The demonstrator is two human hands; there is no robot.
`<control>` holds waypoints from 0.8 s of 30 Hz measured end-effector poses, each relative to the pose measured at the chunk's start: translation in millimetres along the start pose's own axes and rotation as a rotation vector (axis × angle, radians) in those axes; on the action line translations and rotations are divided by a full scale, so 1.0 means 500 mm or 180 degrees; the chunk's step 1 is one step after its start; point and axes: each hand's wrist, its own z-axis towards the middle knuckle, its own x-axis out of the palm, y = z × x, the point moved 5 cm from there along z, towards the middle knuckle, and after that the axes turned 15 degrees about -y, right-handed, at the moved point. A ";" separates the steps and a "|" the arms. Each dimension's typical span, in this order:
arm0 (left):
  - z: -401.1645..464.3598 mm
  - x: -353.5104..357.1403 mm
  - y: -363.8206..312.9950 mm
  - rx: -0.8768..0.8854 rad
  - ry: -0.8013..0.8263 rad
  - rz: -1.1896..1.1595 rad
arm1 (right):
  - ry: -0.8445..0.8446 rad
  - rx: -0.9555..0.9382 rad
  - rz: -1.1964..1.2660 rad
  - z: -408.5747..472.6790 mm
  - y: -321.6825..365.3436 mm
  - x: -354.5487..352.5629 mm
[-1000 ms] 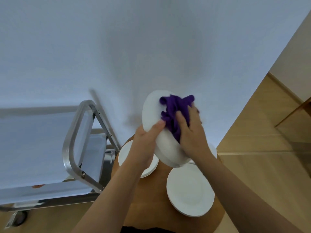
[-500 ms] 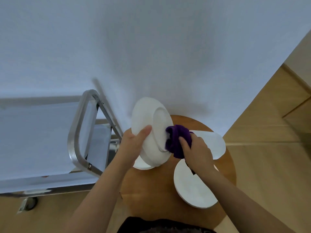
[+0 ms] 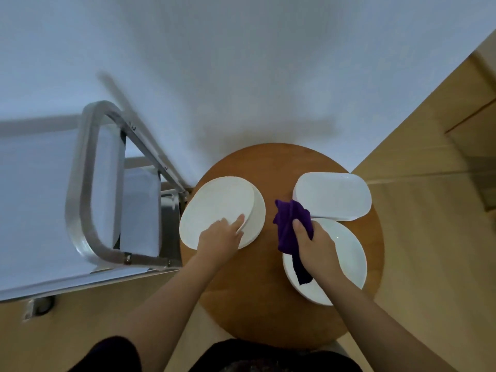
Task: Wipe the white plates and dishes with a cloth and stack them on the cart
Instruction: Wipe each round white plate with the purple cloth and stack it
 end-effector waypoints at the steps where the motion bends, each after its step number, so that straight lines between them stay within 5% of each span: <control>1: 0.002 0.020 0.001 0.0155 0.0045 0.0118 | -0.0019 0.0064 0.0025 0.003 -0.005 0.006; 9: 0.006 0.106 -0.024 0.0326 0.0501 0.0546 | 0.0002 0.0437 0.0212 0.016 -0.040 0.031; 18: 0.023 0.155 -0.002 -0.0105 0.1121 0.0063 | 0.0112 0.0556 0.0388 0.022 -0.086 0.038; 24: -0.025 0.107 -0.140 0.0165 -0.0211 -0.0515 | -0.0147 0.0667 0.0561 0.033 -0.139 -0.027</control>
